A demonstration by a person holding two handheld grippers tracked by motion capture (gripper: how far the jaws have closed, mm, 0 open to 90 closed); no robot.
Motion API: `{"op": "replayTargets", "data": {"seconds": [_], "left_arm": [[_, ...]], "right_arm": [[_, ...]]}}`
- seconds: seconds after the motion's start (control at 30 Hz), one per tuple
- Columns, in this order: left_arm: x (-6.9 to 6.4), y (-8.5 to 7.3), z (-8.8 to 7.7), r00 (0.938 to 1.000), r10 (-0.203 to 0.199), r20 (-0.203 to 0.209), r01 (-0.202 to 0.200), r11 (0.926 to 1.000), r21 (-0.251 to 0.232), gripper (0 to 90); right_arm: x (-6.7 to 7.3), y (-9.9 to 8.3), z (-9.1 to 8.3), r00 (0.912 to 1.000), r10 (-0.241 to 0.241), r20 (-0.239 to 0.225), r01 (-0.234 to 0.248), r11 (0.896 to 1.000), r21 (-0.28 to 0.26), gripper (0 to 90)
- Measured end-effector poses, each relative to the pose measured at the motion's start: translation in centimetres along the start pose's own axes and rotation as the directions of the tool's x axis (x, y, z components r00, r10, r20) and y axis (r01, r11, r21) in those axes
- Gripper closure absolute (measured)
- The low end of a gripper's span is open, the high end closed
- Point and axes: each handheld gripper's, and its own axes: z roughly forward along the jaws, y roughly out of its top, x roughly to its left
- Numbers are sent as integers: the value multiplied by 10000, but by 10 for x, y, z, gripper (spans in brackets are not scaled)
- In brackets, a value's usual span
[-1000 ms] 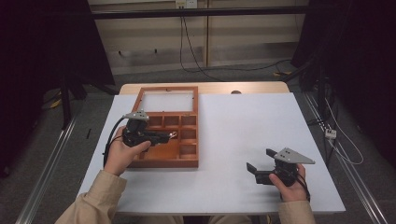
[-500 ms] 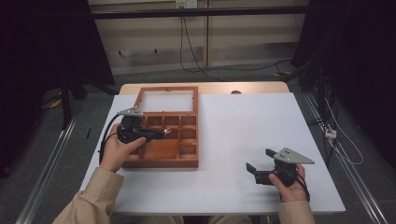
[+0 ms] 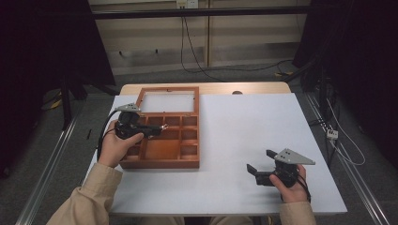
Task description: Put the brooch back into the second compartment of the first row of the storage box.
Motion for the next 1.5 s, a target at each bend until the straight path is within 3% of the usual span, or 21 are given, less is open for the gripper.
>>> {"op": "replayTargets", "data": {"seconds": [0.8,1.23,1.5], "left_arm": [[18,12,6,9986,-15,-525,24,9999,168,800],[25,18,10,9984,-62,-554,70,9999,151,800],[34,18,16,9975,-316,-628,328,9993,179,800]], "right_arm": [[-1,0,-1,10000,8,7,-7,10000,-33,45],[-2,0,-1,10000,47,10,-47,10000,-63,45],[-2,0,-1,10000,39,7,-39,10000,-84,45]]}}
